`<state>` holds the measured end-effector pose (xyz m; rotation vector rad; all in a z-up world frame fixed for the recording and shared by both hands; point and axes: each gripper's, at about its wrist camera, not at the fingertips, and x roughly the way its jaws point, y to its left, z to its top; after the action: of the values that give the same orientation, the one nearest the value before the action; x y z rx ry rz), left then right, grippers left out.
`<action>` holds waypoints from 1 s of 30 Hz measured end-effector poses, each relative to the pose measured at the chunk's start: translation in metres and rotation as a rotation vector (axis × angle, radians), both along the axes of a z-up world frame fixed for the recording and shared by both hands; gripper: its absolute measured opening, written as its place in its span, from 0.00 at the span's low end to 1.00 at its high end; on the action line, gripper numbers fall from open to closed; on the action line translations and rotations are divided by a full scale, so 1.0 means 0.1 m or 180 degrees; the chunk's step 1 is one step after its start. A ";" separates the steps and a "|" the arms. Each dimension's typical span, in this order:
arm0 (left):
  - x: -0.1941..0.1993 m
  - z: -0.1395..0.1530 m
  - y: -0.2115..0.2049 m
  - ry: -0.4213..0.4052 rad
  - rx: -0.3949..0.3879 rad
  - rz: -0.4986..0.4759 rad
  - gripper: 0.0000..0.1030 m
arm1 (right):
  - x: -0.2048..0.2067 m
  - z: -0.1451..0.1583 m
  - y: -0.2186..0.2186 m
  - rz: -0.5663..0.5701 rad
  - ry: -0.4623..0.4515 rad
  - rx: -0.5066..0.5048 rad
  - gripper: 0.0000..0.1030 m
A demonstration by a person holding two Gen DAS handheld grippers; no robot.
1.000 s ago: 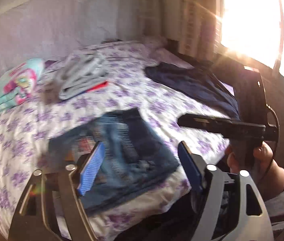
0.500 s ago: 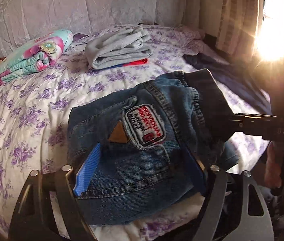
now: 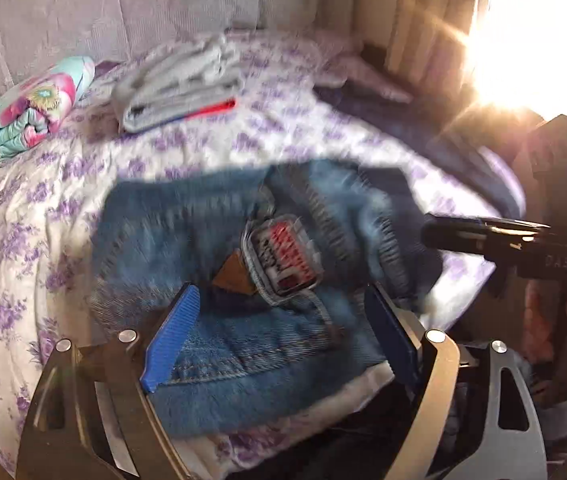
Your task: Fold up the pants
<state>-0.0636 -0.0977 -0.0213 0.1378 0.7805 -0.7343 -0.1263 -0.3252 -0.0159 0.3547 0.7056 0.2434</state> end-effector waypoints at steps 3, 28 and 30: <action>0.02 0.22 0.22 -0.0209 -0.0171 0.0167 0.91 | -0.06 0.44 0.16 0.0284 -0.0562 -0.0079 0.49; 1.00 -0.86 0.58 0.1631 -0.0975 -0.0015 0.95 | 0.69 -0.84 0.03 0.0790 0.0883 0.1062 0.97; 0.93 -0.81 0.39 0.1434 -0.0732 -0.0032 0.96 | 0.74 -0.81 0.19 0.0787 0.1046 0.0783 0.97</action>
<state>0.0292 -0.0584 -0.1021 -0.2403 1.1149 -0.8723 -0.0528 -0.3062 -0.0968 0.5502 1.0491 0.5166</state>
